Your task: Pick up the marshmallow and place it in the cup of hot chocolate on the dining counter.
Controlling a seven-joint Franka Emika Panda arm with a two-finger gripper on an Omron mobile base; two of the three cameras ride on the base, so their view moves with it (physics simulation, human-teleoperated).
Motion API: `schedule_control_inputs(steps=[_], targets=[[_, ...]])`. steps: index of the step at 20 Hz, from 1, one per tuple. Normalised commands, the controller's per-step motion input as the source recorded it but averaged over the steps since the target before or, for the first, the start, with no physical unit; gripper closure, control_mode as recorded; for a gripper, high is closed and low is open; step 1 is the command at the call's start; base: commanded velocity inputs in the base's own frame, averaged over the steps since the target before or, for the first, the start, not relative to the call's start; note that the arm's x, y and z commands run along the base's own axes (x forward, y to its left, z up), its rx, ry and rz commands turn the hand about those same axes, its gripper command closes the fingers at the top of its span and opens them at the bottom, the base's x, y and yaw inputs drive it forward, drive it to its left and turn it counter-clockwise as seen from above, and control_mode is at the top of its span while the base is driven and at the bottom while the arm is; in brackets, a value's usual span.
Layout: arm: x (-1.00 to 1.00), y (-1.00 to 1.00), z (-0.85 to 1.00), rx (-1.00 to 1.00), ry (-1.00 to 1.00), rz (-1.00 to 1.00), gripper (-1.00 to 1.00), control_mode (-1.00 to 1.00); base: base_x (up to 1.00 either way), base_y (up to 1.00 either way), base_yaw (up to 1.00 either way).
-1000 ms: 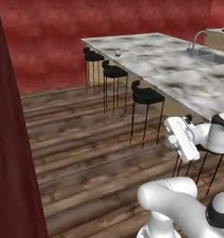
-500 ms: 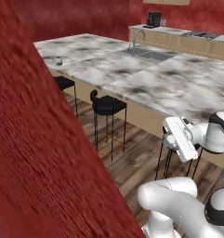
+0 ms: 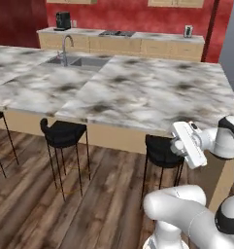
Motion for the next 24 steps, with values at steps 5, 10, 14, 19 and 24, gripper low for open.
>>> schedule_control_inputs(steps=[5,10,14,19,24], targets=[[0.0,0.0,0.0,0.0,0.0,0.0,1.0,1.0,0.84,0.98,-0.61],[0.0,0.0,0.0,0.0,0.0,0.0,1.0,1.0,0.69,1.0,-0.45],[0.0,0.0,0.0,0.0,0.0,0.0,1.0,1.0,0.38,1.0,-0.29],[0.0,0.0,0.0,0.0,0.0,0.0,1.0,1.0,0.08,1.0,-0.25],[0.0,0.0,0.0,0.0,0.0,0.0,1.0,1.0,0.09,1.0,-0.28]])
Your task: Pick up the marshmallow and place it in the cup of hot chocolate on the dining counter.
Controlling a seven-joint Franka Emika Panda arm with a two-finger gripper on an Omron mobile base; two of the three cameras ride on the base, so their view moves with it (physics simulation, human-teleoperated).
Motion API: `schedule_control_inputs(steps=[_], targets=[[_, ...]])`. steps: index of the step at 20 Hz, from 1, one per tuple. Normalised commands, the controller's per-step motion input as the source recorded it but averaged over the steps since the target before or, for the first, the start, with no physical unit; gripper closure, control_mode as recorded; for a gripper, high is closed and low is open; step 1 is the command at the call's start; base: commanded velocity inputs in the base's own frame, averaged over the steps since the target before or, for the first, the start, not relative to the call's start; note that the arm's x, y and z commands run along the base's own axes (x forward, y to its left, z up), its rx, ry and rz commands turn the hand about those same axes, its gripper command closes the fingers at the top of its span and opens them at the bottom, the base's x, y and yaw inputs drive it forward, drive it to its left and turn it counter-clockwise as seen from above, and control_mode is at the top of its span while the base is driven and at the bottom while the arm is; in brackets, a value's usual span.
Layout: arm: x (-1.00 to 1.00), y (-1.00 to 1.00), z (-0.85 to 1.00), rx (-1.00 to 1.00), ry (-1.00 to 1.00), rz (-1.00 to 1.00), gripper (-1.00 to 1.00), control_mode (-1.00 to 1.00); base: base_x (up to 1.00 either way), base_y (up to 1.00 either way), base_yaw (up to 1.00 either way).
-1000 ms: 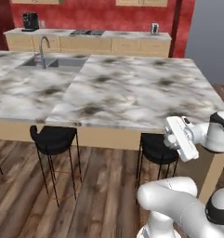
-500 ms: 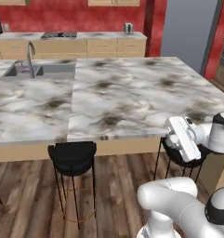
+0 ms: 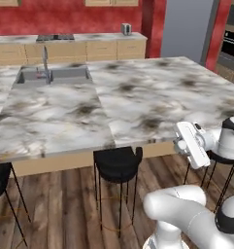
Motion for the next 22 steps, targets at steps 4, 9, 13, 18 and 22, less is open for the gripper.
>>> schedule_control_inputs(steps=[4,9,13,18,22], targets=[[0.0,0.0,0.0,0.0,0.0,0.0,1.0,1.0,0.18,1.0,-0.29],[0.0,0.0,0.0,0.0,0.0,0.0,1.0,1.0,0.22,1.0,-0.32],[0.0,0.0,0.0,0.0,0.0,0.0,1.0,1.0,0.06,1.0,-0.24],[0.0,0.0,0.0,0.0,0.0,0.0,1.0,1.0,0.27,1.0,-0.14],[0.0,0.0,0.0,0.0,0.0,0.0,1.0,1.0,0.78,1.0,0.0]])
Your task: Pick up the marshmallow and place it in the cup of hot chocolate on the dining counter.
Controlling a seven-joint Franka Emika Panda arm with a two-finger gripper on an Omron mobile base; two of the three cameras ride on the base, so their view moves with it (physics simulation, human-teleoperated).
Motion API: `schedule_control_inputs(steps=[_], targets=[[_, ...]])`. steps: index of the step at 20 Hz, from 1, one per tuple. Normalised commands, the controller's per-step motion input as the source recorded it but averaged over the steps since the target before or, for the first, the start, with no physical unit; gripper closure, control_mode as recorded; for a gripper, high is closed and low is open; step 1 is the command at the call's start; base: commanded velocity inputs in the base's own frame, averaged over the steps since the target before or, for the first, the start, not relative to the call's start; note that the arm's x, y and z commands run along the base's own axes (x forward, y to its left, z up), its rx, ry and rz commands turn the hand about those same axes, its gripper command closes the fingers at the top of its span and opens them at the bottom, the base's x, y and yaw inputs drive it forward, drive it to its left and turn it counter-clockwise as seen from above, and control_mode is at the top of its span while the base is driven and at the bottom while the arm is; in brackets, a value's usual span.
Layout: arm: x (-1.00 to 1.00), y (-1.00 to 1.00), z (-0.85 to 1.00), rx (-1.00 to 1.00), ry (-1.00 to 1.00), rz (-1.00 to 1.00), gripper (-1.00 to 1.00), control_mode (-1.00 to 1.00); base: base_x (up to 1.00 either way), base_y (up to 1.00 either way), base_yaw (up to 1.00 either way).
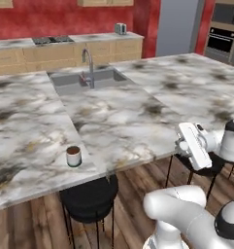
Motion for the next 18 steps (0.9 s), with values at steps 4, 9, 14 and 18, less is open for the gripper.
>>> schedule_control_inputs(steps=[4,9,14,18], targets=[[0.0,0.0,0.0,0.0,0.0,0.0,1.0,1.0,0.58,1.0,0.15],[0.0,0.0,0.0,0.0,0.0,0.0,1.0,1.0,0.07,0.84,0.37],[0.0,0.0,0.0,0.0,0.0,0.0,1.0,1.0,0.11,0.81,0.67],[0.0,0.0,0.0,0.0,0.0,0.0,1.0,1.0,0.78,-0.24,0.14]])
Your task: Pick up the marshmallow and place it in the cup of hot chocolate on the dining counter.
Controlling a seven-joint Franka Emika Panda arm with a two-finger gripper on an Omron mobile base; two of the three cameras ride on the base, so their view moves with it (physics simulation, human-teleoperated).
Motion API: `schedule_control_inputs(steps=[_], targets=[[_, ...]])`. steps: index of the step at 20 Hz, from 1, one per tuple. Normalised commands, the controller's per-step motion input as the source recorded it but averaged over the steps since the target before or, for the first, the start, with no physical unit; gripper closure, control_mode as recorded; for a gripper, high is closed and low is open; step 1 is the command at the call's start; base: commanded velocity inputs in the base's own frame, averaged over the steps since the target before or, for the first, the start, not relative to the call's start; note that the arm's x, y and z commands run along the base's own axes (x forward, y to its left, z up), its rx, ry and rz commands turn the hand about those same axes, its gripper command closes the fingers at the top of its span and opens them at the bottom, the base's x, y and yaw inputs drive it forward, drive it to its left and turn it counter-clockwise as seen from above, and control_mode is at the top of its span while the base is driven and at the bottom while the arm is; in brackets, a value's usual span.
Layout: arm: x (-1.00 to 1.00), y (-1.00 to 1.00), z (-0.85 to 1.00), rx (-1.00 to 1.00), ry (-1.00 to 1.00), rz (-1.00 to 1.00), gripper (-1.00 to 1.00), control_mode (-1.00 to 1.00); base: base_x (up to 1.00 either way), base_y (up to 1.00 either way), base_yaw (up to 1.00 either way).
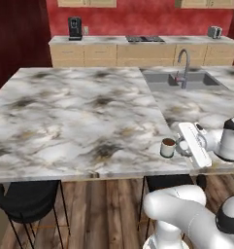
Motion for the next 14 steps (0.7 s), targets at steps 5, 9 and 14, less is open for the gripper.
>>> schedule_control_inputs(steps=[5,9,14], targets=[[0.0,0.0,0.0,0.0,0.0,0.0,1.0,1.0,0.95,-0.48,-0.3],[0.0,0.0,0.0,0.0,0.0,0.0,1.0,1.0,0.68,0.02,-0.72],[0.0,0.0,0.0,0.0,0.0,0.0,1.0,1.0,0.66,0.31,-0.62]])
